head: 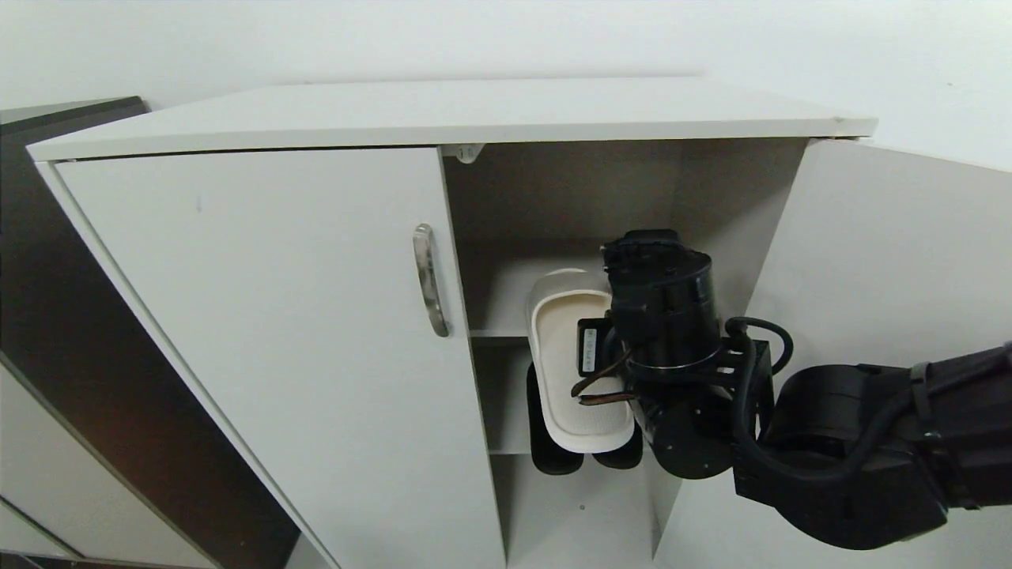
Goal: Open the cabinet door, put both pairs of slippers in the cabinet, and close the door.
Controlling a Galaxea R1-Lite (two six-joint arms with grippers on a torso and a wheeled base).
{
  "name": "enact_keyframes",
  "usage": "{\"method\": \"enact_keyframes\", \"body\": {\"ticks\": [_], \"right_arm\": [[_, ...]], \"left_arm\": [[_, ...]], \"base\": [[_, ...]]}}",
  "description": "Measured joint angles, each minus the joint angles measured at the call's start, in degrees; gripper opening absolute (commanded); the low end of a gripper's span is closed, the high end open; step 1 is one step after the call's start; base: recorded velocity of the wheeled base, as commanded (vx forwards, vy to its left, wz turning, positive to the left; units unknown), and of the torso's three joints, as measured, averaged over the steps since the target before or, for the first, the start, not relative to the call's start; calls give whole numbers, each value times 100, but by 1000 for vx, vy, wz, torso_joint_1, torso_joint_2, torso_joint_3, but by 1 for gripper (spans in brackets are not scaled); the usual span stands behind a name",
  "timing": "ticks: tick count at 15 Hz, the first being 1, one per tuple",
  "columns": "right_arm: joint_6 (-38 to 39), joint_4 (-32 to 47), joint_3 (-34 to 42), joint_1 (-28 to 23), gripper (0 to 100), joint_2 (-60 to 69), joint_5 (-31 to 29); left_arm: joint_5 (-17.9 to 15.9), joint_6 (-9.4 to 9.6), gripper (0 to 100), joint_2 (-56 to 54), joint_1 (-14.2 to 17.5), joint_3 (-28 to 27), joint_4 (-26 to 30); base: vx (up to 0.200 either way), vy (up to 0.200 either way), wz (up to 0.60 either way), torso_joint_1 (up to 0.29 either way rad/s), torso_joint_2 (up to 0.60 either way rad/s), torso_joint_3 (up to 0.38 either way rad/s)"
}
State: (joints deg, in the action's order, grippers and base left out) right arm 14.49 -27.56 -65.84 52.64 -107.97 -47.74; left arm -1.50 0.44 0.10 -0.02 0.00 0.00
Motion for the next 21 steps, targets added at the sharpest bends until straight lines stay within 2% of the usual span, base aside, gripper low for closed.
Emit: {"method": "enact_keyframes", "body": {"ticks": [4,8,13,21], "right_arm": [[-16,-229,115,20,0,-38,80],[-67,-13,-141,-166,0,-77,521],[-67,602,-1169,-636,0,-453,712],[-145,1213,-2627,-947,0,-1122,731]], "left_arm": [[2,0,0,0,2,0,0],[2,5,0,0,2,0,0],[0,10,0,0,2,0,0],[2,10,0,0,2,0,0]], "base": [[0,0,0,0,0,0],[0,0,0,0,0,0],[0,0,0,0,0,0],[0,0,0,0,0,0]]}}
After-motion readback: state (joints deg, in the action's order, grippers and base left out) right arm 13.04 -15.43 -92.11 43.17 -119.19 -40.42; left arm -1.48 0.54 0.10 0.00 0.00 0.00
